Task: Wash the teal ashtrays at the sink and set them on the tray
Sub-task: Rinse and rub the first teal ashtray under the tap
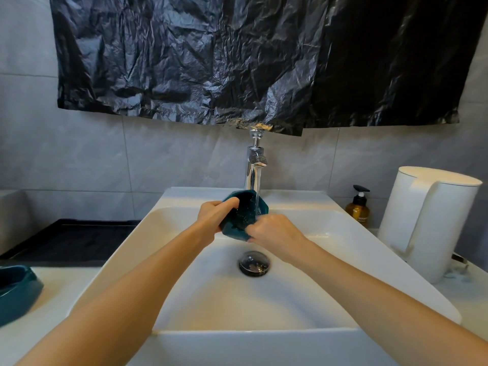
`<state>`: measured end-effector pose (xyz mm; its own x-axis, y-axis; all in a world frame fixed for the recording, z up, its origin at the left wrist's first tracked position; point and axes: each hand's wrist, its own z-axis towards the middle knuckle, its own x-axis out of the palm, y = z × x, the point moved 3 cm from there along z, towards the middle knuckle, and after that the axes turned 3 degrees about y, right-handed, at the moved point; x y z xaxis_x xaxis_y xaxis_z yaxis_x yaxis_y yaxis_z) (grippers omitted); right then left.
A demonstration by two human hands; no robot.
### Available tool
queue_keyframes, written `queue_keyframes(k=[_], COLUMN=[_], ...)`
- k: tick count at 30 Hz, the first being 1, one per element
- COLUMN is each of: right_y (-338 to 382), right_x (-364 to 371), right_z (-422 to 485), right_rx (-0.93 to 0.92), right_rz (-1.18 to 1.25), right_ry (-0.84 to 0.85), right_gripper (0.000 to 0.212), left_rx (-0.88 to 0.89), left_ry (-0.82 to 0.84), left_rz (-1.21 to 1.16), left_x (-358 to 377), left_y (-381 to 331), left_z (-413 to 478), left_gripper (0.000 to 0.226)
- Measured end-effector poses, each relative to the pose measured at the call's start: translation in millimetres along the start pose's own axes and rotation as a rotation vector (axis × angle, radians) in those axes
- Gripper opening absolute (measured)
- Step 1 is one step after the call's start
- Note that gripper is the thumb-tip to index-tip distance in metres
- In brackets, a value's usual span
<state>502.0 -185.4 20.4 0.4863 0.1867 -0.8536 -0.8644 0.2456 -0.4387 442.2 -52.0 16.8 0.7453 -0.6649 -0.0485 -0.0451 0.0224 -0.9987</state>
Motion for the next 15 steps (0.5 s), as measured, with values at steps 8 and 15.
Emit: queue_keyframes(k=[8,15], right_y=[0.9,15.4], right_x=[-0.8,-3.4], right_z=[-0.3,0.8], right_rx=[-0.035,-0.025], right_rz=[0.193,0.283], right_ry=[-0.046,0.073], right_gripper=[0.02,0.031], left_rx=[-0.032,-0.065], left_ry=[0.0,-0.038], left_rz=[-0.039,0.037], left_x=[-5.4,-1.2], left_y=[-6.6,-0.4], left_z=[-1.6,-3.3], left_gripper=[0.031,0.031])
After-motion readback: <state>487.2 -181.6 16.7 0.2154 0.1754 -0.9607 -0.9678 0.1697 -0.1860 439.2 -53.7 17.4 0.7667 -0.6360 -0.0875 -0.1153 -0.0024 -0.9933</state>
